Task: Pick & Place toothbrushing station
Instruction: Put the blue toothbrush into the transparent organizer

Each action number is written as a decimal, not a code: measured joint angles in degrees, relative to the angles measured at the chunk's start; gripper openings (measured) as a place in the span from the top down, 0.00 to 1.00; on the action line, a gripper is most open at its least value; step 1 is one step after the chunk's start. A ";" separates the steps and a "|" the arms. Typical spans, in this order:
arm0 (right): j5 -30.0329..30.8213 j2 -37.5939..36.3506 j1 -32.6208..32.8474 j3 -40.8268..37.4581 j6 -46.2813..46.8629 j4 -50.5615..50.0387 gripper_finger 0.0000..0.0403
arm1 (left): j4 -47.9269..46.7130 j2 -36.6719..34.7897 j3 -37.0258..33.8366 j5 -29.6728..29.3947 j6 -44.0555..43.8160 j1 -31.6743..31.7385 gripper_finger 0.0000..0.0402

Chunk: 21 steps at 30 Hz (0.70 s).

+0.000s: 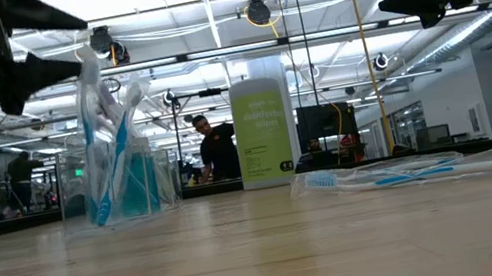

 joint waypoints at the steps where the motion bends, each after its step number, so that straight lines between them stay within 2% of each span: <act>1: 0.00 0.00 -0.01 0.00 0.00 0.00 0.76 | 0.77 -0.90 -0.01 0.00 1.40 0.00 0.29; 11: 0.00 2.58 0.00 0.00 1.27 0.12 0.75 | 14.06 -4.18 0.01 -0.20 18.49 0.00 0.29; 16: 0.00 9.43 0.01 0.00 0.52 0.78 0.72 | 18.59 -4.20 0.03 -0.23 20.71 0.00 0.29; 21: -0.02 20.01 0.01 0.02 -0.92 4.40 0.61 | 18.93 -4.17 0.03 -1.56 20.82 0.00 0.29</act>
